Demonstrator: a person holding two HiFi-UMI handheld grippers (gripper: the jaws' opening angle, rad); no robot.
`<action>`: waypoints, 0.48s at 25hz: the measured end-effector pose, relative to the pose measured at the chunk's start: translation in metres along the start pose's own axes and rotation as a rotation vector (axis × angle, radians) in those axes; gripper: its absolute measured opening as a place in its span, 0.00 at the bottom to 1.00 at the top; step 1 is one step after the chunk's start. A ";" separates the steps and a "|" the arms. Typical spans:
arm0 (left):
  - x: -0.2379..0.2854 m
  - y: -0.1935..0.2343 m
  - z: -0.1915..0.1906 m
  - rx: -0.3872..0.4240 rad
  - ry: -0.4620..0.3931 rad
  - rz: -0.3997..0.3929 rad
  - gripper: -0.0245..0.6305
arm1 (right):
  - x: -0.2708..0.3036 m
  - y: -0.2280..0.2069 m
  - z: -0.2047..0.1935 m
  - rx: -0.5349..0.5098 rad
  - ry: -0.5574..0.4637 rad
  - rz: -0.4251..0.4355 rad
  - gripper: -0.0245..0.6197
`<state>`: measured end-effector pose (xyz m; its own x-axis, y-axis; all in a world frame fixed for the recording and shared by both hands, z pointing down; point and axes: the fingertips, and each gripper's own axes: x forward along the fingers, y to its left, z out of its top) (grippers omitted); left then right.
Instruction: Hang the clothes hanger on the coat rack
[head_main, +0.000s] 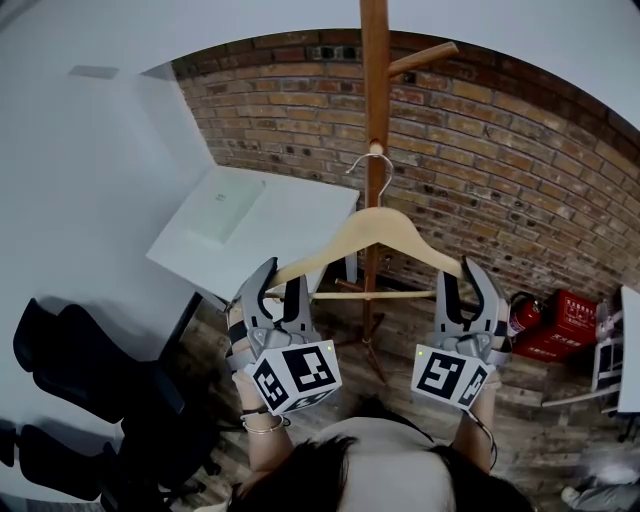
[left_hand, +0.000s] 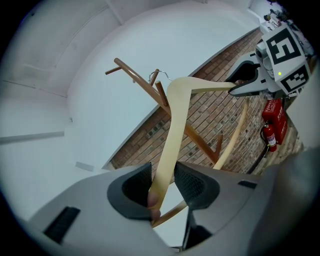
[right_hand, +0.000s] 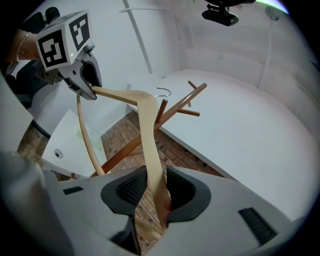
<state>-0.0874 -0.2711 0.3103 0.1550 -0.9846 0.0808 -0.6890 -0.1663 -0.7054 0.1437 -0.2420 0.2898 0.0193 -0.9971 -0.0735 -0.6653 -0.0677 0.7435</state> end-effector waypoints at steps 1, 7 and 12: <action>0.001 0.001 0.001 0.000 -0.001 0.001 0.26 | 0.001 -0.001 0.000 0.000 -0.002 -0.001 0.25; 0.007 0.002 0.004 -0.001 0.004 0.003 0.26 | 0.008 -0.004 -0.001 0.003 -0.007 0.003 0.25; 0.014 0.002 0.004 -0.011 0.011 0.004 0.26 | 0.015 -0.004 -0.002 0.006 -0.015 0.010 0.25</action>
<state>-0.0837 -0.2846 0.3069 0.1442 -0.9858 0.0854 -0.6976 -0.1625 -0.6978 0.1479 -0.2571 0.2867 0.0012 -0.9971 -0.0765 -0.6696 -0.0576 0.7404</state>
